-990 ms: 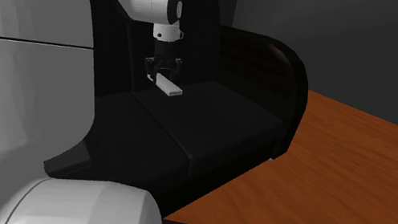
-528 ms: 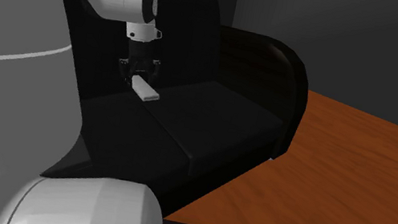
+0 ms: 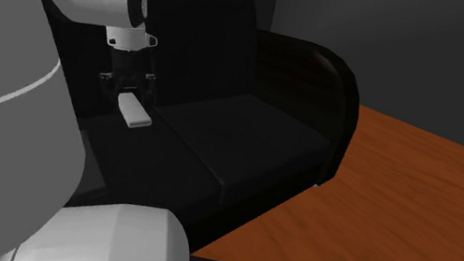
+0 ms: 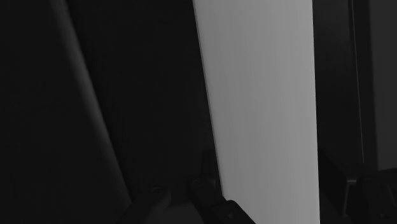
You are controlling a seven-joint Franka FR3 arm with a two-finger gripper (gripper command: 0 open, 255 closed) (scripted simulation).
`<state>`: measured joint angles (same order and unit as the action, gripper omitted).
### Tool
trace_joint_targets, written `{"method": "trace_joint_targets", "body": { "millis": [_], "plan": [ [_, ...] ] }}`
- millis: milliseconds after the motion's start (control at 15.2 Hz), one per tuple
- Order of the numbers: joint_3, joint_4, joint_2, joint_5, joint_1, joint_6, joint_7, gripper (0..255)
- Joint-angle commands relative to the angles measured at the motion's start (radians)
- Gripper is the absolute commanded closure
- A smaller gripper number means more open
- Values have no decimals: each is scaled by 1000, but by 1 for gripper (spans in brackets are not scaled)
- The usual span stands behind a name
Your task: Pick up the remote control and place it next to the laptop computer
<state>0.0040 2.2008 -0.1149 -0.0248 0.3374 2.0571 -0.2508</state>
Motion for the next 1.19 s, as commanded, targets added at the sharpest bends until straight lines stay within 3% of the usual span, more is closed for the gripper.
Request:
{"method": "trace_joint_targets", "body": {
  "millis": [0, 594, 1122],
  "plan": [
    [27, 46, -42, -6, 22, 5, 46, 255],
    [155, 174, -170, -58, 122, 13, 243, 255],
    [287, 211, -219, -119, 217, 14, 431, 255]
  ]
}}
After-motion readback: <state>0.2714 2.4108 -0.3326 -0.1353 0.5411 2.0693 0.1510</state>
